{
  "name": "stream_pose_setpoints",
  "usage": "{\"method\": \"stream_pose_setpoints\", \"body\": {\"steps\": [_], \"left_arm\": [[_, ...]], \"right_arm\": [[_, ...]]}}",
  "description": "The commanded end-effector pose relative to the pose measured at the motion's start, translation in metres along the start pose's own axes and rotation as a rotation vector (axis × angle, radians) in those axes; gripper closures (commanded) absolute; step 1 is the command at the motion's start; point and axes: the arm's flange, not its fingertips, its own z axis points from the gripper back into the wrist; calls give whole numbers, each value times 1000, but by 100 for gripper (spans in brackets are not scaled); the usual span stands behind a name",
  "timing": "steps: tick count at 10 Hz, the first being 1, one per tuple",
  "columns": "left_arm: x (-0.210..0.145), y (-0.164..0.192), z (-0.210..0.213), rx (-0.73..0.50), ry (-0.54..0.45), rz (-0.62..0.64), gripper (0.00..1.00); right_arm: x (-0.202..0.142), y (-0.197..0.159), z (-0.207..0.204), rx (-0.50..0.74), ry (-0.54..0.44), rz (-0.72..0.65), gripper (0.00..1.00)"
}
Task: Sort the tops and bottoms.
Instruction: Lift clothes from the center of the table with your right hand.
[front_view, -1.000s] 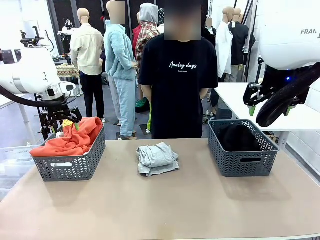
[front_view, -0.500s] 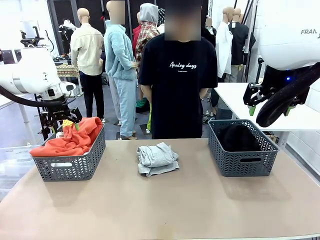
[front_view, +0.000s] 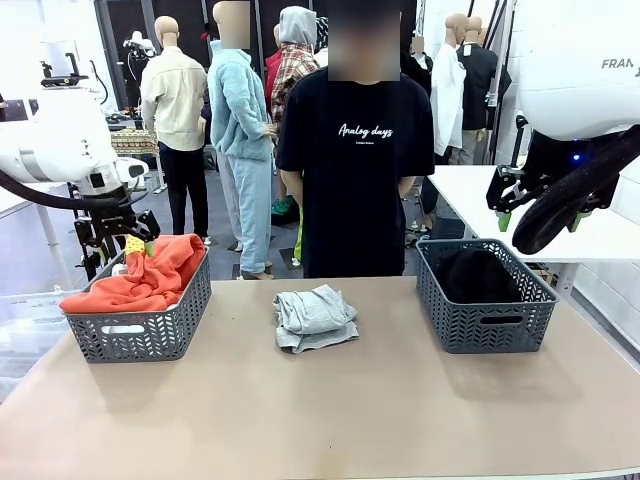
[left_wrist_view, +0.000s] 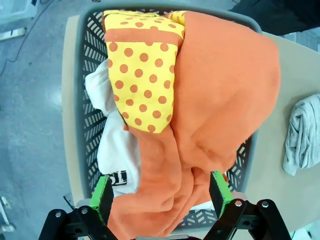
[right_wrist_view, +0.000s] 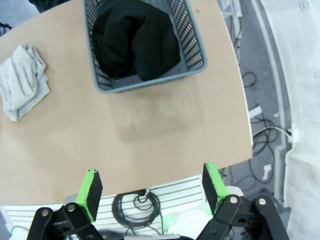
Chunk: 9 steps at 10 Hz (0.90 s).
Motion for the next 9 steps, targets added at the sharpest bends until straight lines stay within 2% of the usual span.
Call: {"method": "stream_pose_setpoints", "body": {"steps": [1,4,7,8,9], "left_arm": [[-17,10,19,2,-22,-119,0],[-50,14,77,-146,-94,-322,0],[-87,8,116,-222,-183,-429,0],[-68,14,107,-10,-292,-239,0],[-70,5,121,-175,-181,-390,0]], "right_arm": [[2,0,1,-18,2,5,0],[2,0,1,-18,2,5,0],[2,0,1,-18,2,5,0],[2,0,1,-18,2,5,0],[2,0,1,-18,2,5,0]]}}
